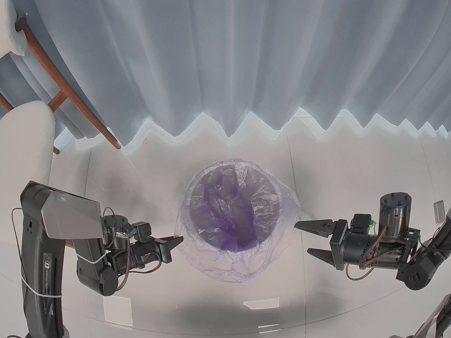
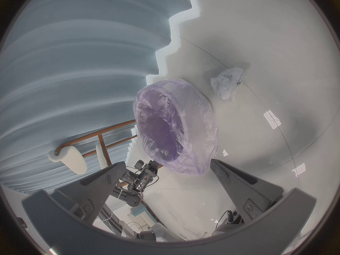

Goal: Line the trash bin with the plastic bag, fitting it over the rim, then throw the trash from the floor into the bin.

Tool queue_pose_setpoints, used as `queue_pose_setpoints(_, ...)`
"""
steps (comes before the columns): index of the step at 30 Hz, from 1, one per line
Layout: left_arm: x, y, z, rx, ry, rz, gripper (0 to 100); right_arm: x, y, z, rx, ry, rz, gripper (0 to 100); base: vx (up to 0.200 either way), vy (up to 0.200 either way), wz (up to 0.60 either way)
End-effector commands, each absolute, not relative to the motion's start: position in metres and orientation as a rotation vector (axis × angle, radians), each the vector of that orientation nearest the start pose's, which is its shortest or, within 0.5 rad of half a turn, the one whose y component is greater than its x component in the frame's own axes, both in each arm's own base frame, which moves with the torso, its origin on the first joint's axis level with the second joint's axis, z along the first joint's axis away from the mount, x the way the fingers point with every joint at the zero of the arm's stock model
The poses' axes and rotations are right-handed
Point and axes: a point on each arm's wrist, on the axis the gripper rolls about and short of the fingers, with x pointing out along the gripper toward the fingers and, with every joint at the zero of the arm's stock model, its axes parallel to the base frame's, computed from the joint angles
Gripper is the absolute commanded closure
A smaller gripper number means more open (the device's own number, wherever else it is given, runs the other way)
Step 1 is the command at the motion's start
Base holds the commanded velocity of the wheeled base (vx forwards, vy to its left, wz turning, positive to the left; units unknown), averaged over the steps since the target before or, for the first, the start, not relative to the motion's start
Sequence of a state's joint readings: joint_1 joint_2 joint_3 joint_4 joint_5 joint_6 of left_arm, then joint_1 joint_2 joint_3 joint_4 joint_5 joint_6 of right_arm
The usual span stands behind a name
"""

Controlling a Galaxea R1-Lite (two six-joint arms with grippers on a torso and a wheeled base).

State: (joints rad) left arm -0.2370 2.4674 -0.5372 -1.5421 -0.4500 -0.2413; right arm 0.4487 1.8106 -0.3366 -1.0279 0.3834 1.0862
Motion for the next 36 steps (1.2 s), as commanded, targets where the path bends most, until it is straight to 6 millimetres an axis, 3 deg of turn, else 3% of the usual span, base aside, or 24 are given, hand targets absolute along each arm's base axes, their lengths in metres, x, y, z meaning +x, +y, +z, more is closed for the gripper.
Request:
queue_pose_setpoints(1, 0.330, -0.086, -0.052, -0.273, 0.482, -0.613, 100, 0.223, 0.117, 0.075, 0.986, 0.859, 0.481, 0, 0.000, 0.000, 0.00)
queue_pose_setpoints(9, 0.343, -0.083, -0.074, -0.265, 0.486, -0.531, 100, 0.224, 0.118, 0.060, 0.985, 0.810, 0.515, 0, 0.000, 0.000, 0.00)
queue_pose_setpoints(17, 0.343, -0.083, -0.073, -0.267, 0.482, -0.529, 100, 0.223, 0.117, 0.058, 0.989, 0.787, 0.530, 0, 0.000, 0.000, 0.00)
queue_pose_setpoints(27, 0.341, -0.085, -0.086, -0.256, 0.511, -0.493, 100, 0.223, 0.117, 0.056, 0.987, 0.792, 0.527, 0, 0.000, 0.000, 0.00)
queue_pose_setpoints(28, 0.340, -0.085, -0.087, -0.254, 0.515, -0.491, 0, 0.223, 0.117, 0.056, 0.987, 0.793, 0.526, 0, 0.000, 0.000, 0.00)
queue_pose_setpoints(33, 0.342, -0.086, -0.080, -0.251, 0.495, -0.495, 0, 0.223, 0.117, 0.055, 0.986, 0.798, 0.523, 0, 0.000, 0.000, 0.00)
queue_pose_setpoints(36, 0.347, -0.082, -0.056, -0.250, 0.426, -0.492, 0, 0.223, 0.117, 0.055, 0.985, 0.794, 0.522, 0, 0.000, 0.000, 0.00)
